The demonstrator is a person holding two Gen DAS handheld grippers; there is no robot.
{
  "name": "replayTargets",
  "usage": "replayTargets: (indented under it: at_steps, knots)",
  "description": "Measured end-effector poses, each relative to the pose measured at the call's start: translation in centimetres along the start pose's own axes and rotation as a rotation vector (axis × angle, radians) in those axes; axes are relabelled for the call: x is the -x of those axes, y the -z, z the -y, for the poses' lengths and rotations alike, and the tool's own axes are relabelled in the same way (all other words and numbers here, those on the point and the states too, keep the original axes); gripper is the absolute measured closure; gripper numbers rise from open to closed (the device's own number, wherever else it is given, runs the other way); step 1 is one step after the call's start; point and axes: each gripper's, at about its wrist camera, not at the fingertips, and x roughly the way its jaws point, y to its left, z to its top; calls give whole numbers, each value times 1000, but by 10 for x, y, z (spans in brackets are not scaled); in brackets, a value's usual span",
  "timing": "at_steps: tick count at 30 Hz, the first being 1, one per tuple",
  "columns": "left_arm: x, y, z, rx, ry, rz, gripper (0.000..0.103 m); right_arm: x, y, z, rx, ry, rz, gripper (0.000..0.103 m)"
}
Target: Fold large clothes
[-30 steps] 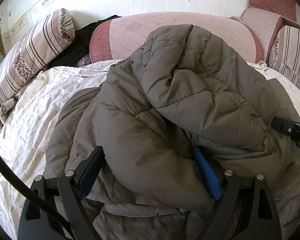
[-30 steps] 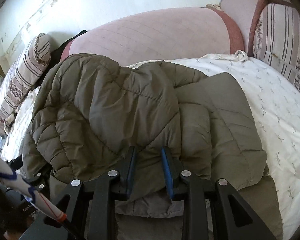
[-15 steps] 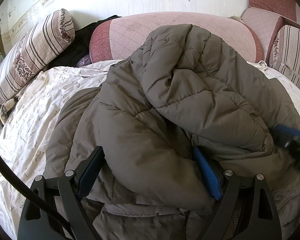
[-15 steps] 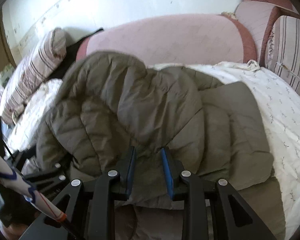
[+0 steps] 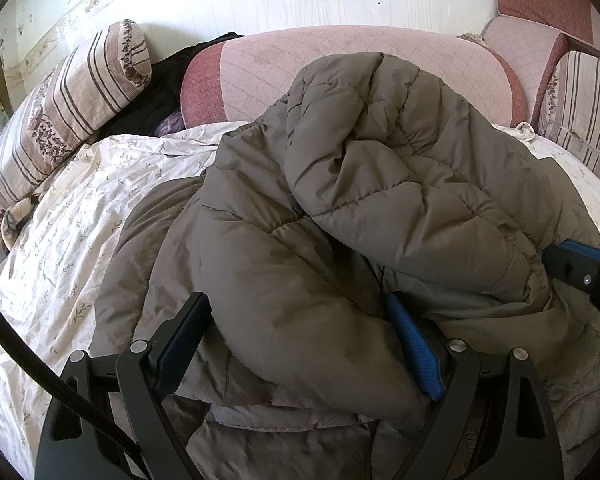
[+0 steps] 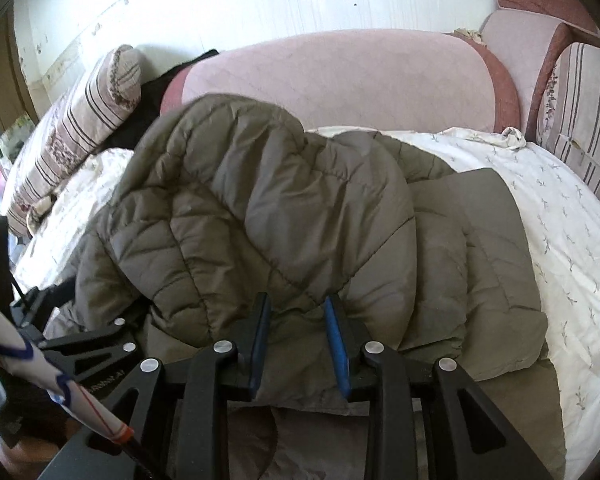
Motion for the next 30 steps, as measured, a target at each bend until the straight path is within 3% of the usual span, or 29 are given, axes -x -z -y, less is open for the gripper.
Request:
replayTargets:
  at_steps: [12, 20, 25, 30]
  knots:
    - [40, -2, 6, -14, -6, 59, 15, 52, 2, 4, -12, 12, 53, 73]
    - [103, 8, -5, 4, -20, 159, 15, 110, 24, 3, 19, 27, 103, 73]
    - [153, 39, -18, 6, -22, 187, 15, 153, 55, 1, 7, 10, 136, 64]
    - [186, 92, -28, 47, 6, 121, 15, 177, 105, -6, 18, -17, 92, 64]
